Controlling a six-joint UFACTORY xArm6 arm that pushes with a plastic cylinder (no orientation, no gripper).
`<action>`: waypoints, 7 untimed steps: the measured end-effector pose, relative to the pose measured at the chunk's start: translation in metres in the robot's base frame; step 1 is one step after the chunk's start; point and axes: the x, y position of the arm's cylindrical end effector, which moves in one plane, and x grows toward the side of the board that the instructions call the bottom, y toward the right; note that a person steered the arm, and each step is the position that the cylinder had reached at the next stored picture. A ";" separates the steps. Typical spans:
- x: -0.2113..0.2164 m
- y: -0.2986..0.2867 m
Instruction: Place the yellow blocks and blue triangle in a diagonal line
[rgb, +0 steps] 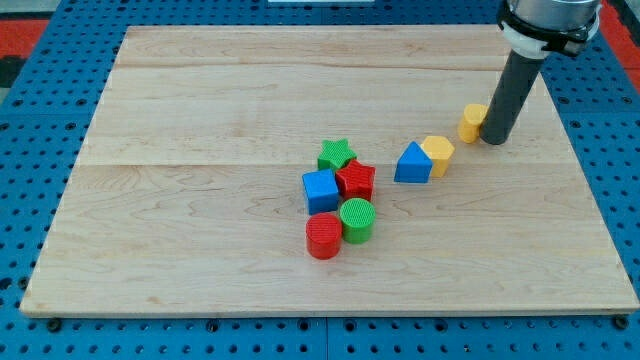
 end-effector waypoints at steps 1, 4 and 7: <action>0.000 0.000; 0.000 -0.024; 0.053 -0.124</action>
